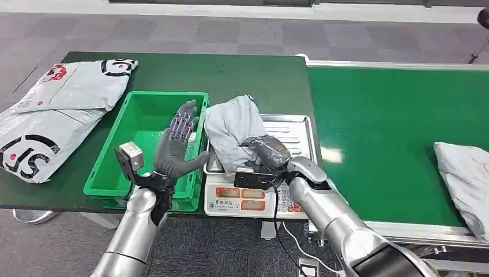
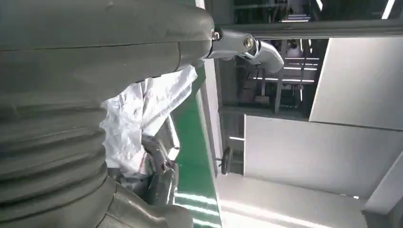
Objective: Moved the parcel from conveyor to table for the left to box.
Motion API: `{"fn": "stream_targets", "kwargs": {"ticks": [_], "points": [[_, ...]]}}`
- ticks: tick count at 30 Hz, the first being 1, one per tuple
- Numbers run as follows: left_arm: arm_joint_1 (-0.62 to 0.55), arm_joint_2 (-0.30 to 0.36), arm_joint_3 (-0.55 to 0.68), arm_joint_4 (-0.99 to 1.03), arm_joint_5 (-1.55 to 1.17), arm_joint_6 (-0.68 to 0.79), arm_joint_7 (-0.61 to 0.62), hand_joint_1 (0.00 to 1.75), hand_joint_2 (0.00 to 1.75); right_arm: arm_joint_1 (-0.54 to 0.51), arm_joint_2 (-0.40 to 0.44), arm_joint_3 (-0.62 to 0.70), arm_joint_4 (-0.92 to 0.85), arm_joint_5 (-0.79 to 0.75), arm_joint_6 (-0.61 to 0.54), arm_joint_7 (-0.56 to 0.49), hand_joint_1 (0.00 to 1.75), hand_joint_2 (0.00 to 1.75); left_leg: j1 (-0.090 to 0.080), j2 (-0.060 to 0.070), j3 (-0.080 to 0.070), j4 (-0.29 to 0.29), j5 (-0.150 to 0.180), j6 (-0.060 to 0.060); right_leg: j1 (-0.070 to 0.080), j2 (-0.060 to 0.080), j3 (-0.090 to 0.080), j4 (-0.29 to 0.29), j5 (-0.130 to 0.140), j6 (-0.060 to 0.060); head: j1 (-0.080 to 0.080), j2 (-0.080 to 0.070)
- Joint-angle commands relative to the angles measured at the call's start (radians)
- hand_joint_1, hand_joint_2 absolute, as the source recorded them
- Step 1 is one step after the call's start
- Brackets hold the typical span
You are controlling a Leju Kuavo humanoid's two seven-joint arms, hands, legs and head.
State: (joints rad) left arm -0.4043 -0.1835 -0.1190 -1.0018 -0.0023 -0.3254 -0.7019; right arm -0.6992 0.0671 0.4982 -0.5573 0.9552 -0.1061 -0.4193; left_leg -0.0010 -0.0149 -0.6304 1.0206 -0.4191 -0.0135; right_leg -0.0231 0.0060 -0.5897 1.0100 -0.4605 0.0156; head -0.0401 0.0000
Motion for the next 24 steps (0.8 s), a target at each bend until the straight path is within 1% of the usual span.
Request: {"fn": "stream_targets", "kwargs": {"ticks": [1,6,7,10,11,13,14,15,16,17,19,20,21,24], "points": [[-0.006,0.025,-0.013,0.002,0.003,0.003,0.004,0.0,1.75,-0.033,-0.032,0.03,0.057,-0.069,-0.068,-0.076,0.0,1.75,0.001,0.001,0.002,-0.001,0.0,0.0,0.001,-0.001,0.003,-0.002,0.0,-0.002,0.0,0.0],[-0.006,0.025,-0.013,0.002,0.003,0.003,0.004,0.0,1.75,-0.033,-0.032,0.03,0.057,-0.069,-0.068,-0.076,0.0,1.75,0.0,0.001,0.002,-0.001,0.0,0.0,0.0,0.0,0.001,-0.001,0.0,-0.001,0.0,0.0],[-0.008,0.024,-0.013,0.004,0.002,0.003,0.004,0.0,1.75,-0.026,-0.038,0.02,0.044,-0.085,-0.077,-0.09,0.0,1.75,0.0,0.002,0.002,-0.001,0.0,-0.001,0.001,0.0,0.002,-0.002,0.0,-0.002,0.0,0.0],[-0.008,0.024,-0.013,0.004,-0.001,0.006,0.004,0.0,1.75,0.021,-0.079,-0.013,-0.035,-0.14,-0.126,-0.129,0.0,1.75,0.0,0.0,0.002,-0.001,0.0,0.0,0.0,-0.002,0.002,-0.001,0.0,-0.001,0.0,0.0],[-0.008,0.025,-0.012,0.005,0.0,0.007,0.004,0.0,1.75,0.053,-0.105,-0.033,-0.077,-0.167,-0.155,-0.149,0.0,1.75,0.0,-0.001,0.002,-0.001,0.0,0.0,0.001,-0.002,0.003,-0.002,0.0,-0.002,0.0,0.0],[-0.005,0.027,-0.01,0.002,0.001,0.013,0.004,0.0,1.75,0.129,-0.161,-0.069,-0.209,-0.229,-0.178,-0.158,0.0,1.75,0.001,-0.002,0.004,-0.003,0.0,0.0,0.001,-0.004,0.005,-0.004,0.0,-0.002,0.0,0.0],[-0.002,0.028,-0.01,-0.001,0.001,0.014,0.004,0.0,1.75,0.166,-0.184,-0.082,-0.278,-0.248,-0.195,-0.156,0.0,1.75,0.001,-0.004,0.002,-0.002,0.0,0.0,0.001,-0.005,0.004,-0.003,-0.001,-0.001,0.0,0.0],[-0.002,0.031,-0.009,-0.001,0.001,0.015,0.004,0.0,1.75,0.196,-0.198,-0.099,-0.334,-0.266,-0.213,-0.142,0.0,1.75,0.0,-0.004,0.004,-0.002,0.0,0.0,0.001,-0.006,0.005,-0.004,-0.001,-0.002,0.0,0.0],[-0.007,0.03,-0.008,0.007,0.001,0.018,0.004,0.0,1.75,0.21,-0.202,-0.116,-0.372,-0.28,-0.23,-0.133,0.0,1.75,0.001,-0.006,0.004,-0.003,0.0,0.0,0.001,-0.008,0.007,-0.005,-0.001,-0.002,0.0,0.0],[-0.012,0.031,-0.007,0.013,0.001,0.019,0.004,0.0,1.75,0.225,-0.207,-0.129,-0.415,-0.288,-0.246,-0.122,0.0,1.75,0.0,-0.004,0.002,-0.001,0.0,0.0,0.0,-0.005,0.004,-0.002,-0.001,-0.001,0.0,0.0],[-0.018,0.03,-0.006,0.023,-0.001,0.023,0.004,0.0,1.75,0.244,-0.201,-0.168,-0.474,-0.317,-0.274,-0.098,0.0,1.75,0.0,-0.004,0.002,0.0,-0.001,0.0,0.0,-0.005,0.003,-0.001,-0.001,-0.001,0.0,0.0],[-0.019,0.03,-0.006,0.024,-0.001,0.023,0.004,0.0,1.75,0.247,-0.206,-0.171,-0.487,-0.314,-0.28,-0.096,0.0,1.75,0.0,-0.002,0.002,-0.001,-0.002,0.0,0.0,-0.003,0.003,-0.002,-0.001,-0.002,0.0,0.0],[-0.019,0.03,-0.006,0.024,-0.001,0.023,0.004,0.0,1.75,0.247,-0.206,-0.171,-0.487,-0.314,-0.28,-0.096,0.0,1.75,-0.001,-0.002,0.0,0.0,-0.001,0.0,0.0,-0.002,0.001,0.0,-0.001,-0.001,0.0,0.0],[-0.019,0.03,-0.006,0.024,-0.001,0.023,0.004,0.0,1.75,0.247,-0.206,-0.171,-0.487,-0.314,-0.28,-0.096,0.0,1.75,-0.001,-0.001,0.002,-0.001,-0.001,0.0,0.0,-0.003,0.002,-0.001,0.0,-0.002,0.0,0.0]]}}
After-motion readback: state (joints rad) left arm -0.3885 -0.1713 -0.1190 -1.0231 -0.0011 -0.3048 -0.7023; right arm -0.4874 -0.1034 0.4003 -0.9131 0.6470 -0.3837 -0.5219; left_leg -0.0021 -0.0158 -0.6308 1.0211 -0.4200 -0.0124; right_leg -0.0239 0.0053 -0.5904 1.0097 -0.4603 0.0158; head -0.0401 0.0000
